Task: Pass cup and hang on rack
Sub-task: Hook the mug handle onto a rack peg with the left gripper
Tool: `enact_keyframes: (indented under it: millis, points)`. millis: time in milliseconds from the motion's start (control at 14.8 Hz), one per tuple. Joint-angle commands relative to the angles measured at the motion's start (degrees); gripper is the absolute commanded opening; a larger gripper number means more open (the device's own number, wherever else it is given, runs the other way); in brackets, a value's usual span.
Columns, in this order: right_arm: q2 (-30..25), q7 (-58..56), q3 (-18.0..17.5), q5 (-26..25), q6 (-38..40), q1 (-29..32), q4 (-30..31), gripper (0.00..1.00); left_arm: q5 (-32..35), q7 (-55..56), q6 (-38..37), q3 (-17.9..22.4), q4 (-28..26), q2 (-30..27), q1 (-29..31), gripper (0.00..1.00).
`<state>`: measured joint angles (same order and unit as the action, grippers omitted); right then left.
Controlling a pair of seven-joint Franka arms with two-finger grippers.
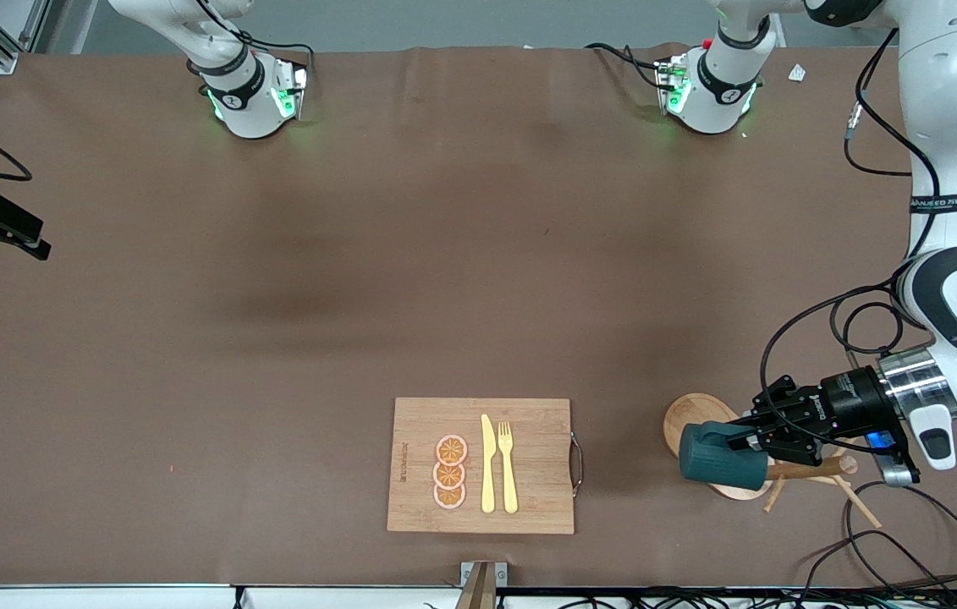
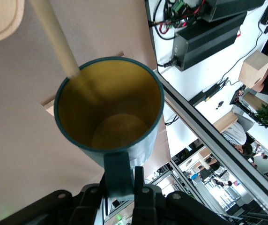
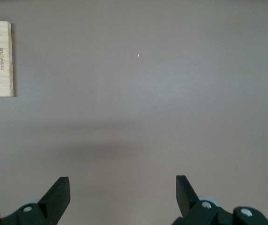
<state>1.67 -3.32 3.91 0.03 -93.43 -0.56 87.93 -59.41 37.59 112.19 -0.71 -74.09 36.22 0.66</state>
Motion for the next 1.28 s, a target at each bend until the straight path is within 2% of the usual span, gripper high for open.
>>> enact_keyframes:
  millis: [0,540,1215]
  points:
    - [-0.5,1.0,0.0,-1.2,0.4,-0.6,0.4,1.0,-1.4,-0.9,-1.7,-0.4,-0.3,0.1,1.8,0.0]
    - [-0.5,1.7,0.0,-1.2,0.4,-0.7,0.4,1.0,-4.7,-2.0,-6.4,-0.3,-0.3,2.1,5.1,0.0]
    - [-0.6,1.7,0.0,-1.2,0.7,-0.7,0.1,1.0,-6.7,-2.6,-6.5,-0.3,-0.3,2.4,7.4,0.01]
